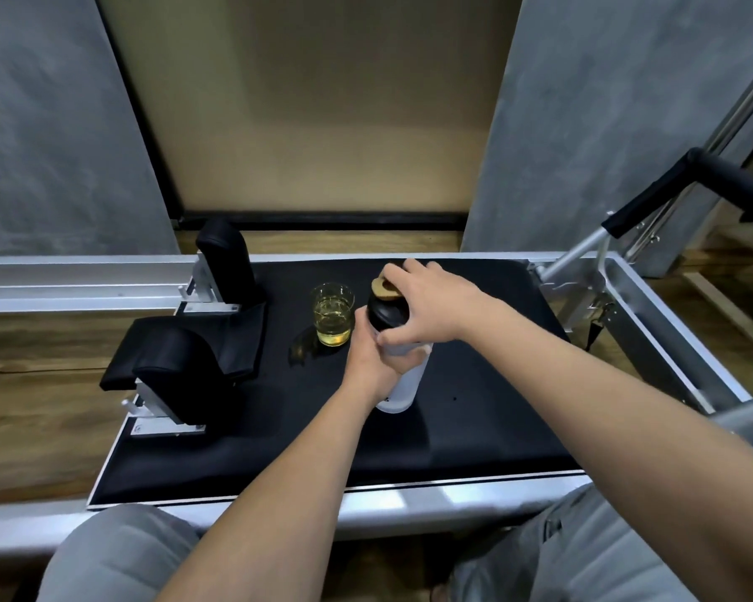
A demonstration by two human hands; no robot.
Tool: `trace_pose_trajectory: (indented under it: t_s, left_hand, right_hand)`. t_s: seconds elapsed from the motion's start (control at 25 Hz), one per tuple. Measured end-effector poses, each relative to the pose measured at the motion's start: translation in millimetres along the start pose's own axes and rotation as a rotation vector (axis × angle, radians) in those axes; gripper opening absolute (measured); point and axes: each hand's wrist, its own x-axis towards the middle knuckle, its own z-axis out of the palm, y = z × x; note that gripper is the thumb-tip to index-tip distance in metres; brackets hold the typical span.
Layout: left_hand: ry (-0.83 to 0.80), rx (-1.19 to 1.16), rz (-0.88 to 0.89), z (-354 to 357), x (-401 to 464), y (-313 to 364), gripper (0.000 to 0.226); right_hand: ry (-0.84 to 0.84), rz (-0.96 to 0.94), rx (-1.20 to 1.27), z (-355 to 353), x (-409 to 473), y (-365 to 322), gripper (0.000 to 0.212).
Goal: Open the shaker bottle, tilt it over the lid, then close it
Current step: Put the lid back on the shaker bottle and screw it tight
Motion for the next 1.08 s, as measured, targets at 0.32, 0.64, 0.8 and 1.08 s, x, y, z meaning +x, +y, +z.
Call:
trace_pose_trajectory:
  t_s: [0.32,0.64,0.8,1.08]
  left_hand:
    - [-0.012,-0.118,-0.065,-7,4,1,0.089]
    - [-0.074,-0.839,-0.415,2,7,19,0.060]
    - [-0.183,-0.947,-0.462,4,13,20,0.072]
    - [-0.019,-0.716,-0.278,7,-1,21,0.040]
  right_hand:
    - [-0.030,-0.355,-0.108,-6,2,15,0.078]
    - [-0.062,0.213,-0.060,-4,5,-16,0.111]
    - [-0.134,-0.081,0.010,-18,-7,13,0.124]
    - [0.045,0.424,0.019,14,0,-27,0.117]
